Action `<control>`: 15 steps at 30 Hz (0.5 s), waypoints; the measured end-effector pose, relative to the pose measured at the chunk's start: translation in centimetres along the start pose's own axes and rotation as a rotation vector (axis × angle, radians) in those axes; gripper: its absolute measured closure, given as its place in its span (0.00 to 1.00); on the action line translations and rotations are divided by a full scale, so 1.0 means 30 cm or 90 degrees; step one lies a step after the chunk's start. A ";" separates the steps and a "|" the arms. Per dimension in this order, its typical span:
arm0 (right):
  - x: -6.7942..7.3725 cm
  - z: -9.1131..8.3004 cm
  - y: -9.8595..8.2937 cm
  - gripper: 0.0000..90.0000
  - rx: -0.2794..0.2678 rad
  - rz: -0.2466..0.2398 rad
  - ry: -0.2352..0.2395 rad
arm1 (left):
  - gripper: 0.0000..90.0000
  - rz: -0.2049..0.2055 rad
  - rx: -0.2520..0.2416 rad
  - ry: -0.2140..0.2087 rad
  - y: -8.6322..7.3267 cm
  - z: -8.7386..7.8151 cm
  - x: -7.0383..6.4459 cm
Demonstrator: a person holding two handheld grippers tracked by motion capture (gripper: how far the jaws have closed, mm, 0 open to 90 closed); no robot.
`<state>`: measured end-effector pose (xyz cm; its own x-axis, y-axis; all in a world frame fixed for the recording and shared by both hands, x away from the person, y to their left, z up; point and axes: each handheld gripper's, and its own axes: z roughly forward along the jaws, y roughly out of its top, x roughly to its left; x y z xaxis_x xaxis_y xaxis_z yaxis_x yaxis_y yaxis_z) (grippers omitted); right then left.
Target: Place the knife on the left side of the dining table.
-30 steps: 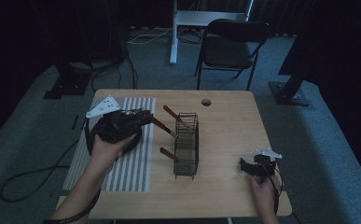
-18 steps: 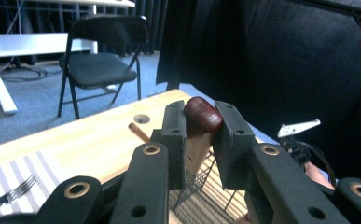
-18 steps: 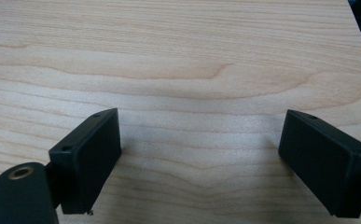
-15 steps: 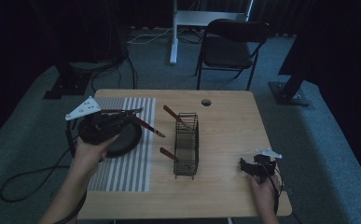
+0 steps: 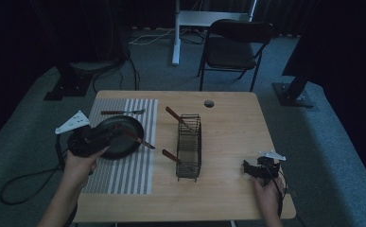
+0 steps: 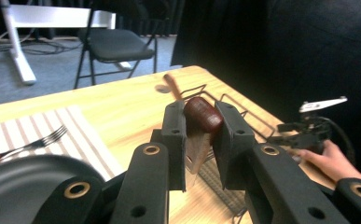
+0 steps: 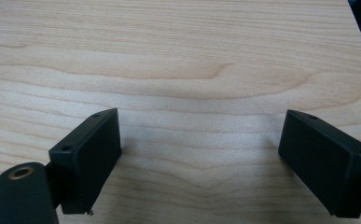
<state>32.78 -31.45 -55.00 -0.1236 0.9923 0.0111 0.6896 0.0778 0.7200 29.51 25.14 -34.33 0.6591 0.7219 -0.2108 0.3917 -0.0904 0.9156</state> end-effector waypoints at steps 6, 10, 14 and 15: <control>0.000 0.000 0.000 0.13 0.000 0.000 0.000 | 0.85 -0.021 0.009 0.006 -0.061 -0.022 0.031; 0.000 0.000 0.000 0.13 0.000 0.000 0.000 | 0.85 -0.042 0.015 0.021 -0.119 -0.054 0.060; 0.000 0.000 0.000 0.13 0.000 0.001 0.000 | 0.85 -0.046 0.025 0.025 -0.158 -0.072 0.070; 0.000 0.000 0.000 0.13 0.000 0.001 0.000 | 0.85 -0.046 0.025 0.025 -0.158 -0.072 0.070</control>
<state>32.78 -31.44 -55.00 -0.1228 0.9924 0.0116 0.6897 0.0769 0.7200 27.64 28.55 -38.38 0.6030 0.7534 -0.2624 0.4631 -0.0627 0.8841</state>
